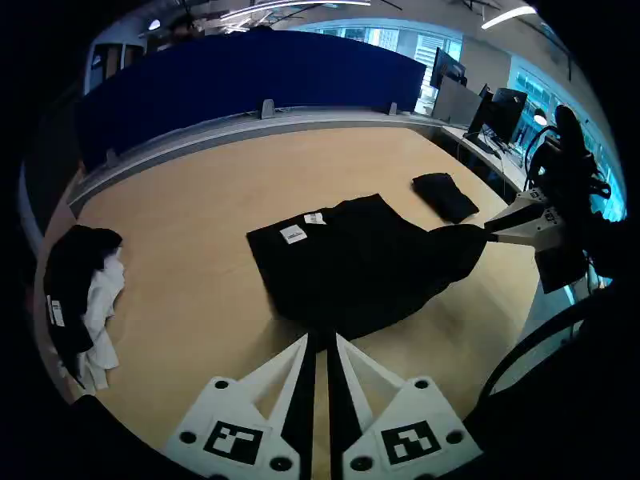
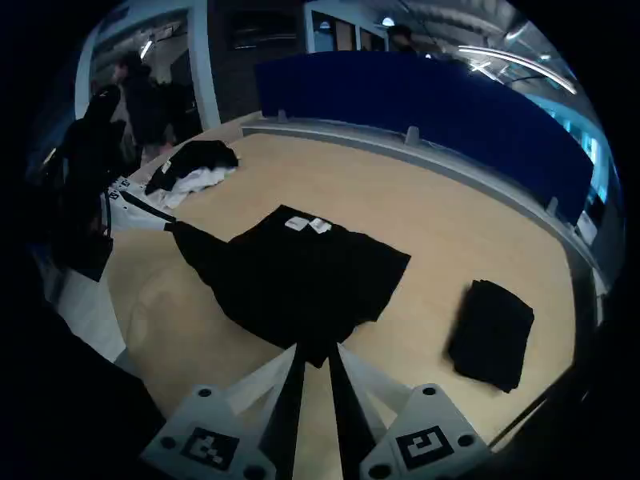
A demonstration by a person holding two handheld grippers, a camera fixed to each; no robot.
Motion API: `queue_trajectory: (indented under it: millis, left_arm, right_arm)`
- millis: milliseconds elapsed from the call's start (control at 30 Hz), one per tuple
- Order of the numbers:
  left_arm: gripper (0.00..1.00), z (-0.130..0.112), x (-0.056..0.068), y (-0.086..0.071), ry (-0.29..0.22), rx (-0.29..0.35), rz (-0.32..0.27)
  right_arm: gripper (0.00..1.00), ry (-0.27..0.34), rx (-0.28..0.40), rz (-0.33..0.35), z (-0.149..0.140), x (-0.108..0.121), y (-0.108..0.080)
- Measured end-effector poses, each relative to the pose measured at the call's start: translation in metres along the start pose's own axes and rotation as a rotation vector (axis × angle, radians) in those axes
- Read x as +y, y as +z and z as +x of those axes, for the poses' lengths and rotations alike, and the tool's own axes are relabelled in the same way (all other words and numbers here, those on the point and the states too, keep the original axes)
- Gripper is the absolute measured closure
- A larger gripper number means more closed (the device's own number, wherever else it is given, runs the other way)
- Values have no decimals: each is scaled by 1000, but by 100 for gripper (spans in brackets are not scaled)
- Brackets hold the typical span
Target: Fold towel
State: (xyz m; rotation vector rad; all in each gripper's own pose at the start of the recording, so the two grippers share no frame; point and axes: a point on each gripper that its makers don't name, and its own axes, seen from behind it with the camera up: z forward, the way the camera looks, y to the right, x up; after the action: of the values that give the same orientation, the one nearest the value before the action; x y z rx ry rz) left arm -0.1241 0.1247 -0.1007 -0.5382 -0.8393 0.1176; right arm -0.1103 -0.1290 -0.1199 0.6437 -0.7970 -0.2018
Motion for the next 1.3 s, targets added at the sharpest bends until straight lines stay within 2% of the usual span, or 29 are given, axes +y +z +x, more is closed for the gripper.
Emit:
queue_trajectory:
  millis: [400, 600, 1000, 1300]
  left_arm:
    - [91, -1, 8, -21, -43, -4, -12]
    - [91, -4, 9, -25, -48, -10, -14]
    - [91, 0, 8, -21, -69, -6, -15]
    - [91, 11, -3, -4, -62, -12, -15]
  right_arm:
    - [79, 21, -9, 24, 3, -7, -17]
    - [79, 34, -8, 30, 5, -8, -19]
    - [79, 26, -20, 29, 4, -4, -15]
    - [79, 20, -32, 21, 11, 12, 0]
